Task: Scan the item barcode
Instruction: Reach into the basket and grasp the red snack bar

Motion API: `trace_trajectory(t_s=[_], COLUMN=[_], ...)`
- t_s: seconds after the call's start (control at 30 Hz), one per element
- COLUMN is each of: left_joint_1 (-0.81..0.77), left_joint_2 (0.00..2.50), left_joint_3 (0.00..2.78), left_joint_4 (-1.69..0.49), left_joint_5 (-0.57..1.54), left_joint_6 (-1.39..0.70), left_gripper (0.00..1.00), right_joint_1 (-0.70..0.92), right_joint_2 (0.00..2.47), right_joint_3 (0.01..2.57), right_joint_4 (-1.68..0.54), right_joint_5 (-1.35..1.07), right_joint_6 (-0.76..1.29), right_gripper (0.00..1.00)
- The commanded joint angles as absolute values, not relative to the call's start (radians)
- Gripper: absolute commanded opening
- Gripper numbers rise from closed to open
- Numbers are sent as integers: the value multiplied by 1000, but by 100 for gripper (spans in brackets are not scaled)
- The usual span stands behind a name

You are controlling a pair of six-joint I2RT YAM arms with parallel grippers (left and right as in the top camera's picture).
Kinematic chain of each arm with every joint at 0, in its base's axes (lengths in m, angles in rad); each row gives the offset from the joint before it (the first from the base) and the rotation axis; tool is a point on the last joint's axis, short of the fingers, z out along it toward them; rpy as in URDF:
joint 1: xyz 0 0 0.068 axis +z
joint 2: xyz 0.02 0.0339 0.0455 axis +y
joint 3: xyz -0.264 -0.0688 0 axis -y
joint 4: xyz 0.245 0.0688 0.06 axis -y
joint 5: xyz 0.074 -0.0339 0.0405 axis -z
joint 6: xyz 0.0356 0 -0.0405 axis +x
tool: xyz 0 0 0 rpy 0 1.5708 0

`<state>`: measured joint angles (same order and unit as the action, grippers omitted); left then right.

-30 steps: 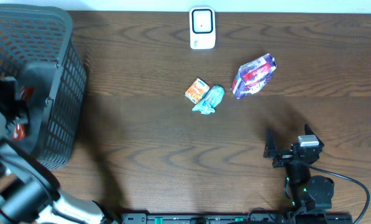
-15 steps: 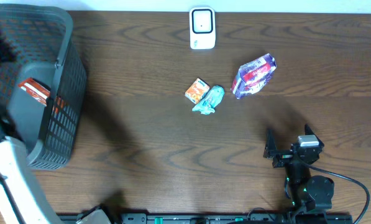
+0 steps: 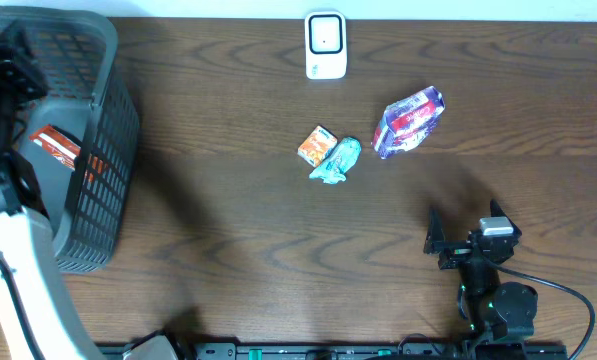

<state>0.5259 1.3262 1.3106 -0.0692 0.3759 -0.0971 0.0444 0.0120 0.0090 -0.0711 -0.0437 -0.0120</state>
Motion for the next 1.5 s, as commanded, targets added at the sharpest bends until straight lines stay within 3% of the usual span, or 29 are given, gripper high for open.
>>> trace_trajectory(t_s=[0.0, 0.03, 0.1, 0.17, 0.2, 0.57, 0.8, 1.2, 1.3, 1.33, 1.4, 1.43, 1.47], left_joint_1=[548, 548, 548, 548, 548, 516, 464, 481, 481, 481, 482, 481, 481], left_joint_2=[1414, 1438, 1485, 1537, 1583, 1844, 1937, 2073, 2070, 2069, 2061, 2052, 2036], left_joint_3=[1315, 1315, 1315, 1315, 1315, 1315, 1315, 1315, 1315, 1315, 1315, 1315, 1315], left_joint_4=[-100, -122, -159, -176, -174, -200, -201, -243, -243, -244, -247, -247, -246], left_joint_5=[253, 252, 252, 252, 248, 112, -94, -143, -143, -143, -144, -144, -144], left_joint_6=[-87, -86, -86, -86, -86, -87, -87, -162, -162, -162, -162, -162, -162], left_gripper=[43, 44, 56, 96, 98, 98, 98, 98, 75, 49, 20, 8, 7], right_joint_1=[51, 51, 51, 51, 51, 51, 51, 51, 51, 51, 51, 51, 51], right_joint_2=[7, 7, 7, 7, 7, 7, 7, 7, 7, 7, 7, 7, 7], right_joint_3=[6, 6, 6, 6, 6, 6, 6, 6, 6, 6, 6, 6, 6], right_joint_4=[-74, -74, -74, -74, -74, -74, -74, -74, -74, -74, -74, -74, -75], right_joint_5=[-35, -35, -35, -35, -35, -35, -35, -35, -35, -35, -35, -35, -35], right_joint_6=[-20, -20, -20, -20, -20, -20, -20, -20, -20, -20, -20, -20, -20], right_gripper=[99, 99, 99, 99, 99, 99, 99, 99, 99, 99, 99, 99, 99])
